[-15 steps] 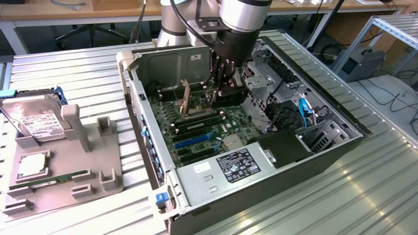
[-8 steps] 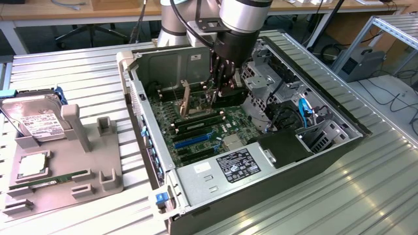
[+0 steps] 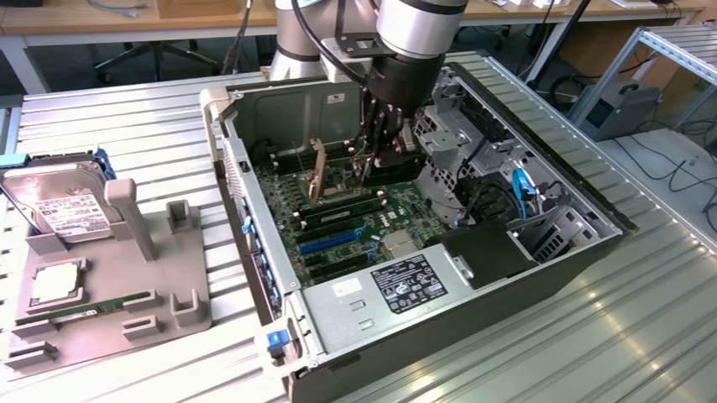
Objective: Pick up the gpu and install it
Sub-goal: 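Insert the gpu into the slot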
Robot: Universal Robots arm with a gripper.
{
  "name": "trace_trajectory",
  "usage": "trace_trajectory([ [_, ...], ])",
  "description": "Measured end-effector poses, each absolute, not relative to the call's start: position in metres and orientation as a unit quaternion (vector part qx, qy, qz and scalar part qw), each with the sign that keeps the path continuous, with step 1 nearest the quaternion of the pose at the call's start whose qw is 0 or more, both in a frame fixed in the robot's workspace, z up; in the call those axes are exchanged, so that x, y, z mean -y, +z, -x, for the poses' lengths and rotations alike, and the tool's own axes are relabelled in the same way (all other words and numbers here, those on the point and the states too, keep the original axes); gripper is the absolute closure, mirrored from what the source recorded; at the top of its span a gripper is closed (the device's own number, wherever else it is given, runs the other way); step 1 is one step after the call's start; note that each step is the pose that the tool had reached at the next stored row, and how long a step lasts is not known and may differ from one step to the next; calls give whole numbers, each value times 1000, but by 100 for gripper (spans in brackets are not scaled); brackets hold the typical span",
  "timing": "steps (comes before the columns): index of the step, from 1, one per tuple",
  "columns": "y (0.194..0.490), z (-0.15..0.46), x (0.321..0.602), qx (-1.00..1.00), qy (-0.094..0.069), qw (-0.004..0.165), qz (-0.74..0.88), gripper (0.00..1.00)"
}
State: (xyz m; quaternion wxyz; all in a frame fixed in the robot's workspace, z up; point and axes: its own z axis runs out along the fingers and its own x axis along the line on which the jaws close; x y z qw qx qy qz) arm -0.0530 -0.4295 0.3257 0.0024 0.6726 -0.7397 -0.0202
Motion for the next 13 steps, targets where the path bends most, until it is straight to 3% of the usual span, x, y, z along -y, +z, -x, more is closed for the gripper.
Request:
trace_trajectory([
  [13,323,53,430,740,-20,2,-673,72],
])
